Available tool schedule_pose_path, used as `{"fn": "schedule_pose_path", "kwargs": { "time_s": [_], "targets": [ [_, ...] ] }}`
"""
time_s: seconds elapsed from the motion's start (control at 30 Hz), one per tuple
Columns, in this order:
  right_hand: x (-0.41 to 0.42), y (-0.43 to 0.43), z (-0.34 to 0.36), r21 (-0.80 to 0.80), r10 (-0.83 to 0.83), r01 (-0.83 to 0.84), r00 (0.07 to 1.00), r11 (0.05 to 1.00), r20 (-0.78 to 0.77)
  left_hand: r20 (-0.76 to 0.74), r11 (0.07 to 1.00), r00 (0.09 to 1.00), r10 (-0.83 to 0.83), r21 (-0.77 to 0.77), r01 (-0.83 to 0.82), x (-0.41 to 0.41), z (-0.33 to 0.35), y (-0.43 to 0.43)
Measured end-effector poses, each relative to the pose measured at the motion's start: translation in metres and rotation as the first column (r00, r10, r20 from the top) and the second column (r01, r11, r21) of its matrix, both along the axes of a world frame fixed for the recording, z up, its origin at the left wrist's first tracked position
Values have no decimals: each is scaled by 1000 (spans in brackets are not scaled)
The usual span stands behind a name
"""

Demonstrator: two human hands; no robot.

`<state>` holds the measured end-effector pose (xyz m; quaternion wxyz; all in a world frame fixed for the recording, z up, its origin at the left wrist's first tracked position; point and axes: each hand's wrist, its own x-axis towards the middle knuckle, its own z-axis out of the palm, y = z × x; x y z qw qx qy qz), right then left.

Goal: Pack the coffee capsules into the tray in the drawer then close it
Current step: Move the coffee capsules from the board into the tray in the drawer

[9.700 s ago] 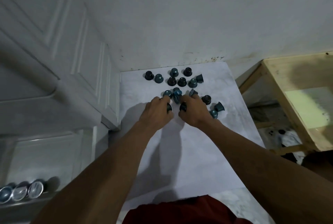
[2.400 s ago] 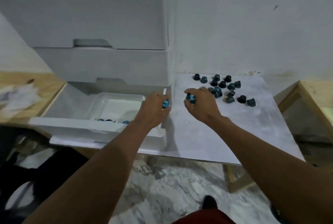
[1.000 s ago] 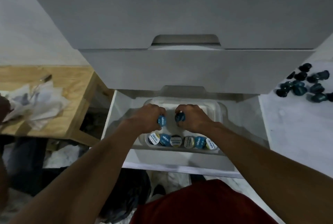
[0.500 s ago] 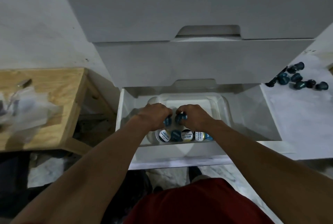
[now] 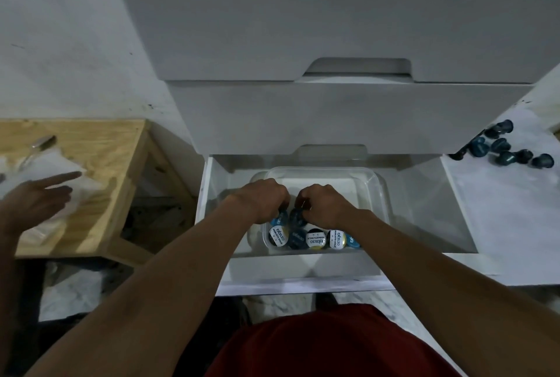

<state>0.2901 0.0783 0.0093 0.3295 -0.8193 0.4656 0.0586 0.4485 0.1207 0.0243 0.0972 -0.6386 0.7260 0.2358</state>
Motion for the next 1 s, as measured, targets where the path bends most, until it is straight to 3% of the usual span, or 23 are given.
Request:
{"fn": "schedule_pose_path", "kwargs": {
  "time_s": [0.3,0.73,1.0],
  "targets": [
    [6,0,-3,30,28,-27,999,999,-27,12,998,999,-48,38,47,1,2,-2],
    [6,5,1,41,-6,7,1000,999,-18,-48,1000,999,5,0,-5,2,3,4],
    [-28,7,25,-184,-207,203,978,962,-3,47,964,999,7,-266,6,-27,19,6]
  ]
}}
